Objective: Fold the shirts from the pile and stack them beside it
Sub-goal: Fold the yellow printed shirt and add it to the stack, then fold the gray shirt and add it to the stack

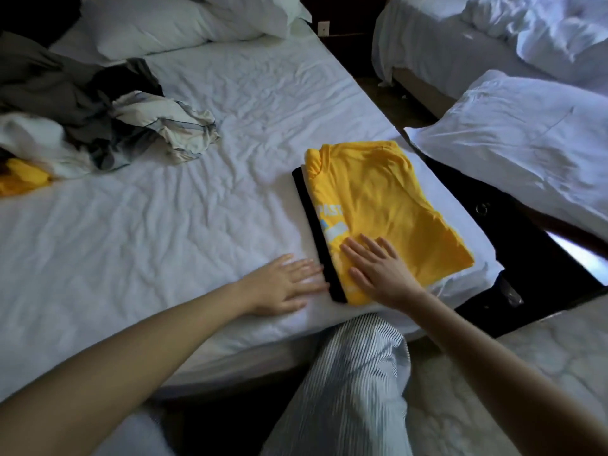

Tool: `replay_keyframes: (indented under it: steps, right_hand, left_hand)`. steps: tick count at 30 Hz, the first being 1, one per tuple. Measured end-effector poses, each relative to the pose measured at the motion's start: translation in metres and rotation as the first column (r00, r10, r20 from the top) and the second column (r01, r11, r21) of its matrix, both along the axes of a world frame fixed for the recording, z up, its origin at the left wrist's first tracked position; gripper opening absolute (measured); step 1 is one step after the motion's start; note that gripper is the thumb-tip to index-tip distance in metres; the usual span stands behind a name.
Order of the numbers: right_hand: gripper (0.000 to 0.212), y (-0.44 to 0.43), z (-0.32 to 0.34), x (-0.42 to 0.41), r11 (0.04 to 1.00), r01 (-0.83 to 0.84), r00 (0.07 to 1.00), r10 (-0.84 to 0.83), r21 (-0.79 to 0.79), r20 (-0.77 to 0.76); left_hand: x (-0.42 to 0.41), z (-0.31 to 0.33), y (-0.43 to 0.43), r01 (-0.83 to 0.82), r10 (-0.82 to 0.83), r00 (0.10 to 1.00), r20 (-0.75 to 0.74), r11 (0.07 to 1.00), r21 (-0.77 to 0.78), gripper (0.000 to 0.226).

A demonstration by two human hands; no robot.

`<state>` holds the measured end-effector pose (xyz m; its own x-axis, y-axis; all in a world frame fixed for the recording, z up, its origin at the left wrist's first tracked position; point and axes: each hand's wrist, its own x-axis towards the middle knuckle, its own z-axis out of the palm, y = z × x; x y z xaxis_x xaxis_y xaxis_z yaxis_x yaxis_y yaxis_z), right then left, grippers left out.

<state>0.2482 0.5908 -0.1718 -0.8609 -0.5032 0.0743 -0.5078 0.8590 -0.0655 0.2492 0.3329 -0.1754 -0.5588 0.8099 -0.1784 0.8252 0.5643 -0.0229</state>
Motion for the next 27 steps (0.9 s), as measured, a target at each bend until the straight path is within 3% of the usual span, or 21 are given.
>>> replay_keyframes:
  steps: [4, 6, 8, 12, 19, 24, 27]
  right_hand:
    - [0.099, -0.041, 0.02, -0.004, 0.996, -0.092, 0.986, 0.094, -0.02, 0.138]
    - [0.105, -0.075, 0.025, -0.006, 0.993, -0.112, 0.982, 0.118, -0.049, 0.147]
    - [0.098, -0.111, 0.029, -0.008, 0.991, -0.117, 0.977, 0.128, -0.072, 0.17]
    - [0.05, -0.172, 0.032, -0.012, 0.989, -0.113, 0.97, 0.13, -0.095, 0.204]
    - [0.051, -0.244, 0.028, -0.033, 0.989, -0.1, 0.95, 0.128, -0.111, 0.286]
    - [0.052, -0.273, 0.025, -0.067, 0.988, -0.069, 0.959, 0.104, -0.14, 0.263]
    - [0.051, -0.289, 0.018, -0.087, 0.98, -0.012, 0.96, 0.066, -0.197, 0.27]
  left_hand:
    - [0.009, 0.007, -0.045, -0.319, 0.32, 0.943, 0.094, 0.947, -0.028, 0.099]
    - [0.015, 0.011, -0.068, -0.473, 0.47, 0.873, 0.128, 0.881, -0.014, 0.103]
    - [0.019, 0.01, -0.097, -0.627, 0.61, 0.769, 0.193, 0.778, 0.039, 0.091]
    - [0.024, 0.007, -0.153, -0.862, 0.768, 0.505, 0.394, 0.47, 0.188, 0.057]
    - [0.029, 0.005, -0.208, -0.926, 0.746, 0.341, 0.572, 0.161, 0.341, 0.055]
    - [-0.002, 0.003, -0.237, -0.92, 0.754, 0.311, 0.579, 0.084, 0.384, 0.051]
    - [-0.024, 0.002, -0.249, -0.917, 0.731, 0.248, 0.636, -0.034, 0.397, 0.049]
